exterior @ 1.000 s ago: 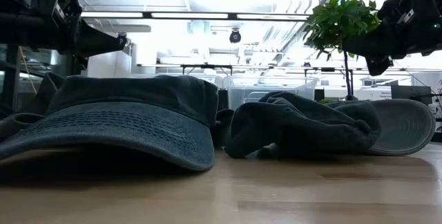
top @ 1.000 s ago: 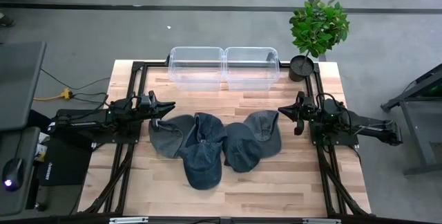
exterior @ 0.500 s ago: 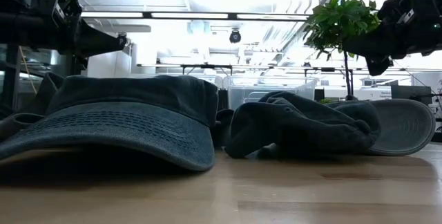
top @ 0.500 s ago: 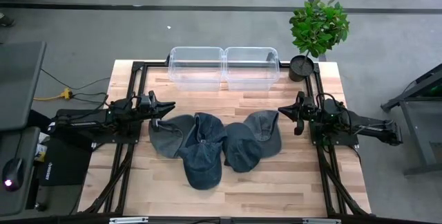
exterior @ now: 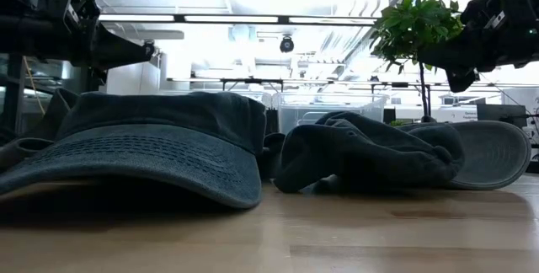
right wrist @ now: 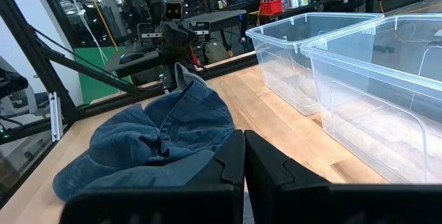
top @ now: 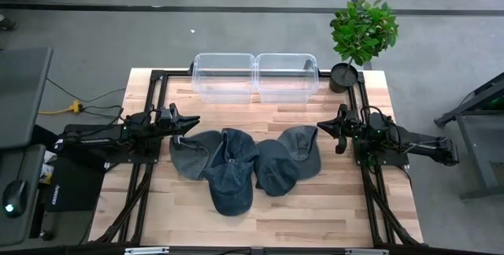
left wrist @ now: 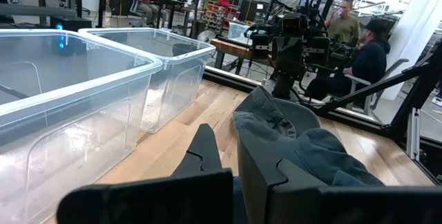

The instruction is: Pick and place caps into container

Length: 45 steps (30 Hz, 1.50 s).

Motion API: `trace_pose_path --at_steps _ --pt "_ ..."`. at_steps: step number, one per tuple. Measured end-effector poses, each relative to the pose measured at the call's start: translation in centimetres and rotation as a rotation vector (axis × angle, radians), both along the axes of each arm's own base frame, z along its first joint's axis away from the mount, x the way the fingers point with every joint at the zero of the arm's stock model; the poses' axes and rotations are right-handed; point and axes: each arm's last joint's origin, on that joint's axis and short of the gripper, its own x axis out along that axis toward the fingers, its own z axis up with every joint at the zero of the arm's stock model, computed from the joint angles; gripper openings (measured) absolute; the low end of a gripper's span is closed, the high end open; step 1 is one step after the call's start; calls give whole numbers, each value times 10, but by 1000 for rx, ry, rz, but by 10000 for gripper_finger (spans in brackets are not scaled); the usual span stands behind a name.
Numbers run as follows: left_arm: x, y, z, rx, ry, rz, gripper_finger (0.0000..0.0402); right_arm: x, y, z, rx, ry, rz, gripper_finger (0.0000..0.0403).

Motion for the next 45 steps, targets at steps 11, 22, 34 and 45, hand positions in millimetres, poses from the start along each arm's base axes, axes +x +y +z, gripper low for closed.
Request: trace_pose_path --at_steps 11,22,34,45 --pt "0 0 0 0 -1 0 1 0 0 0 0 0 0 1" --pt "0 0 0 0 0 0 1 0 0 0 0 -1 0 1" --pt "0 -1 0 0 2 -25 1 0 0 0 0 -1 0 1" --pt "0 -2 -1 8 11 -74 1 0 0 0 0 0 0 1"
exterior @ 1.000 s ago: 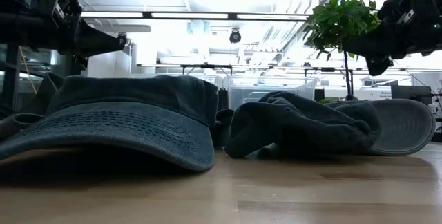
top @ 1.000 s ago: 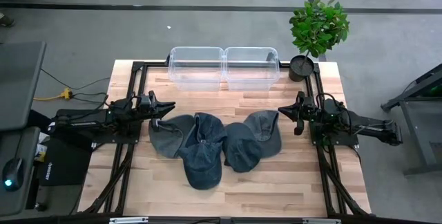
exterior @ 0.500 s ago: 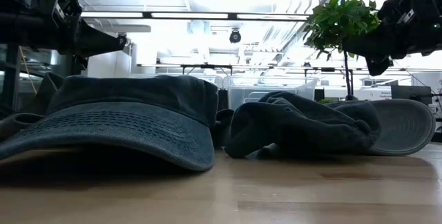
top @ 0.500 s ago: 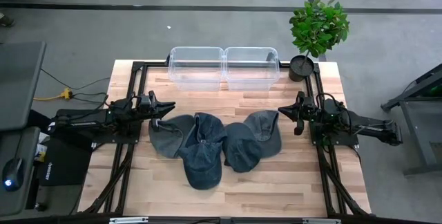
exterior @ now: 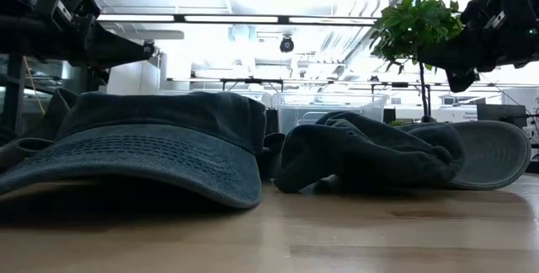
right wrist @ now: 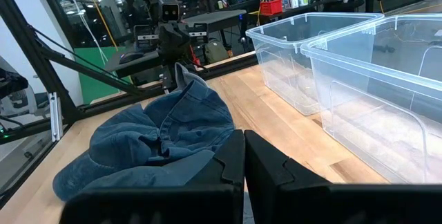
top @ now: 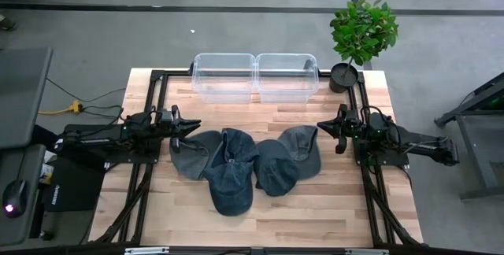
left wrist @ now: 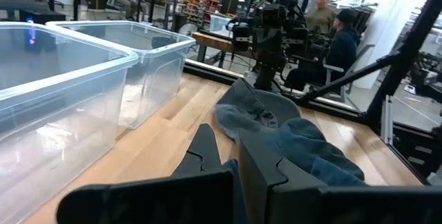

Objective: Pick and place caps into container
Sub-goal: Put the left gray cap into the left transparent container

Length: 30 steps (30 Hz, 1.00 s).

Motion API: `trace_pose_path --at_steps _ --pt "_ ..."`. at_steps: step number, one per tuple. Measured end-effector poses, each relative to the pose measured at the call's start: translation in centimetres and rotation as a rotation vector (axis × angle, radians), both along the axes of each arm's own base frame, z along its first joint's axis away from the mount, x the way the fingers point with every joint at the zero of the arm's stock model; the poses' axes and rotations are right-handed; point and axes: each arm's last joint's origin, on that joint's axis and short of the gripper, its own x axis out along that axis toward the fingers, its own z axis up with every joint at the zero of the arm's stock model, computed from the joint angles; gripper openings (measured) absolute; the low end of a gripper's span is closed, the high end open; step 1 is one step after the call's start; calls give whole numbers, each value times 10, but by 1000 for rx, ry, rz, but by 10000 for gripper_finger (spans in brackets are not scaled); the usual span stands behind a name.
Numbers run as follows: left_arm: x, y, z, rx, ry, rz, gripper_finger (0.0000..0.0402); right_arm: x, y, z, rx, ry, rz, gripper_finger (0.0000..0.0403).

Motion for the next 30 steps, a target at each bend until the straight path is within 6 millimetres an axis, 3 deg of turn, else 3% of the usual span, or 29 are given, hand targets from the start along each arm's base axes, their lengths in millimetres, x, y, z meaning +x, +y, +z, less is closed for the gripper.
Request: trace_pose_path --at_steps 19,30 --pt "-4 0 7 -6 59 19 1 0 0 0 0 0 0 1" --pt "-4 -2 6 -17 76 -60 1 0 0 0 0 0 0 1"
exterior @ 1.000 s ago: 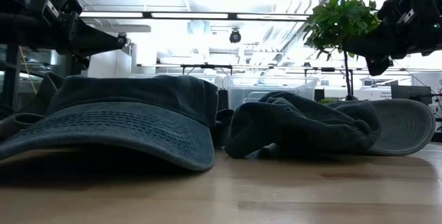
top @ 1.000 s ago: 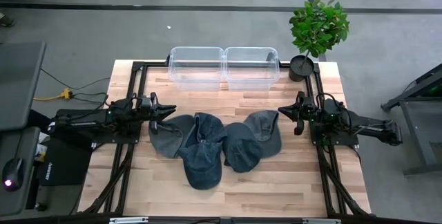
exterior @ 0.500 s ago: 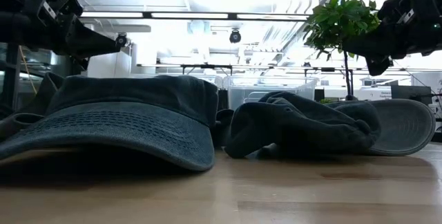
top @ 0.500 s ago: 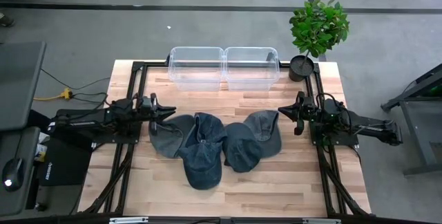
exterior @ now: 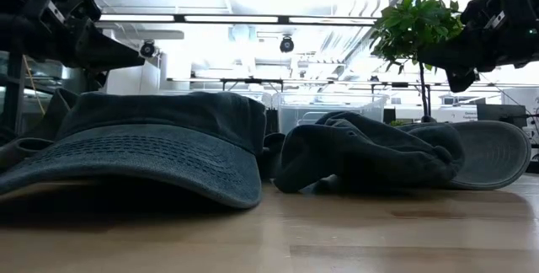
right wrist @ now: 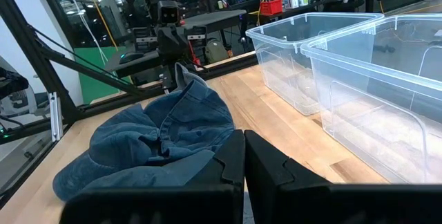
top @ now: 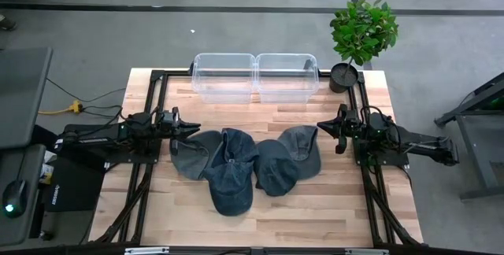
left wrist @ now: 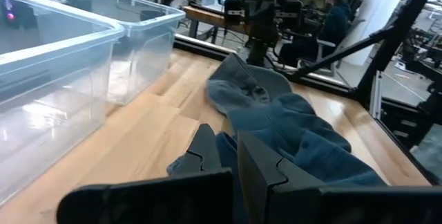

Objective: Pick and place caps into container
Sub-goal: Put the left gray cap into the left transparent container

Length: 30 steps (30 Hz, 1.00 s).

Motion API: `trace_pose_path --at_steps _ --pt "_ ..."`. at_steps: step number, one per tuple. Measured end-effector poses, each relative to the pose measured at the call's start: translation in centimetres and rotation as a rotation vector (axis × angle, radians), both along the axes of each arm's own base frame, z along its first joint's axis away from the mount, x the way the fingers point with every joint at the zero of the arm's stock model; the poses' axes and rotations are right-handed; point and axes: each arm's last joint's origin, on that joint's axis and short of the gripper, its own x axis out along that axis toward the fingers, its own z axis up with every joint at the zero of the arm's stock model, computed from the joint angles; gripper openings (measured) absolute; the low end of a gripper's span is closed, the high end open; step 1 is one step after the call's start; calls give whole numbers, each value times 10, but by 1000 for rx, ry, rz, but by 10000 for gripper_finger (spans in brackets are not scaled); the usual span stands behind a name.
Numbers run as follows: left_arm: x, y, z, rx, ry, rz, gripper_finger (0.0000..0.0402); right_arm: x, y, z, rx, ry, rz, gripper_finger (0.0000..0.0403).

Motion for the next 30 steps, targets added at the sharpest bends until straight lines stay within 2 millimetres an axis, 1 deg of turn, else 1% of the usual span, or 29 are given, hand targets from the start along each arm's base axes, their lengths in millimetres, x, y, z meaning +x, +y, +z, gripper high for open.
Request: trace_pose_path --at_steps 8,12,17,22,30 --pt "0 0 1 -1 3 -7 1 0 0 0 0 0 0 1" --pt "-3 0 9 16 1 14 1 0 0 0 0 0 0 1" --pt "-9 0 16 35 44 38 1 0 0 0 0 0 0 1" --pt "-12 0 17 34 81 49 1 0 0 0 0 0 -1 1" --pt "-13 0 20 33 75 49 1 0 0 0 0 0 0 1"
